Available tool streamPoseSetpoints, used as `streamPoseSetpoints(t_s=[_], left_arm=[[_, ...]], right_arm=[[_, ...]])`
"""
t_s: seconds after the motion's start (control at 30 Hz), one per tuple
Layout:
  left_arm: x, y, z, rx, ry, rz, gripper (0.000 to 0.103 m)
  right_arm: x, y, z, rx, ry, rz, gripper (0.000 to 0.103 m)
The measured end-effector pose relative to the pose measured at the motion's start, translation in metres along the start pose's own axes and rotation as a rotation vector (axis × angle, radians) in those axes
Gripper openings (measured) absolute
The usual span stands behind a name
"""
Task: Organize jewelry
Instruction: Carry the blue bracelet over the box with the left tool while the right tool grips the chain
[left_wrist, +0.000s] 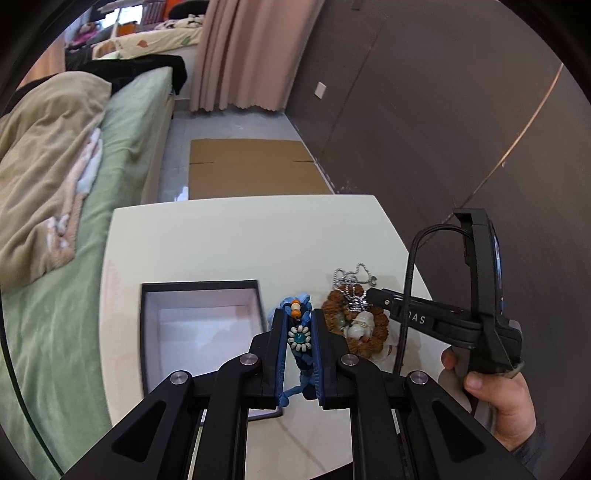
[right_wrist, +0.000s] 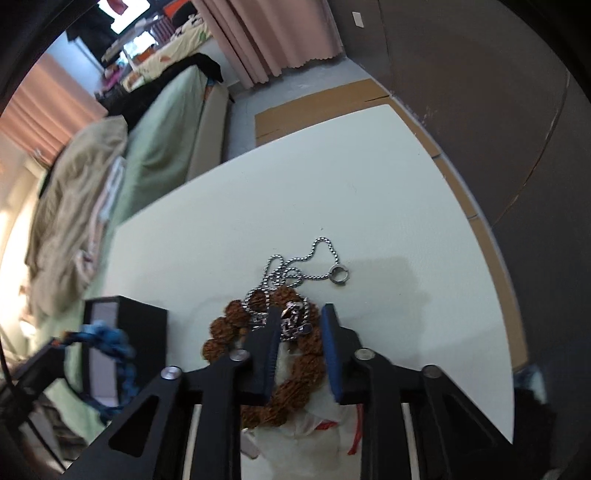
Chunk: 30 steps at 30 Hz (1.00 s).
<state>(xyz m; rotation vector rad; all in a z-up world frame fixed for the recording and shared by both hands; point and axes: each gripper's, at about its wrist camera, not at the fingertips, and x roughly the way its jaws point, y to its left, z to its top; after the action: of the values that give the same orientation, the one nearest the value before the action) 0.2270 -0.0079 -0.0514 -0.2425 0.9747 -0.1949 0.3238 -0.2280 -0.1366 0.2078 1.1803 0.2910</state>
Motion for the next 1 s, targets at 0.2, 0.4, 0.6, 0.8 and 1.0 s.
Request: streamPoseSetpoints(t_s=[0.2,0.4,0.6,0.8,1.0], left_arm=[[-0.021,0.013,-0.004,-0.017,-0.04,-0.004,0.013],[-0.043,0.028,-0.008,-0.046,-0.085,-0.017,0.013],[-0.064,0.041,-0.01,-0.06,-0.12,-0.017,0.013],[-0.081,0.05,-0.017,-0.068,-0.144,-0.014,0.013],[-0.079,0.062,-0.02,-0.094,-0.141,-0.01,0.013]], right_arm=[[-0.018,-0.005,-0.002,0.016,-0.044,0.046,0.007],[-0.053,0.004,-0.006,0.038,-0.13,0.139,0.001],[-0.083,0.027,-0.005,0.003,-0.203,0.157,0.001],[-0.054,0.029,0.001,0.048,-0.091,0.112,0.029],[-0.028,0.028,-0.006,0.047,-0.052,0.087,0.048]])
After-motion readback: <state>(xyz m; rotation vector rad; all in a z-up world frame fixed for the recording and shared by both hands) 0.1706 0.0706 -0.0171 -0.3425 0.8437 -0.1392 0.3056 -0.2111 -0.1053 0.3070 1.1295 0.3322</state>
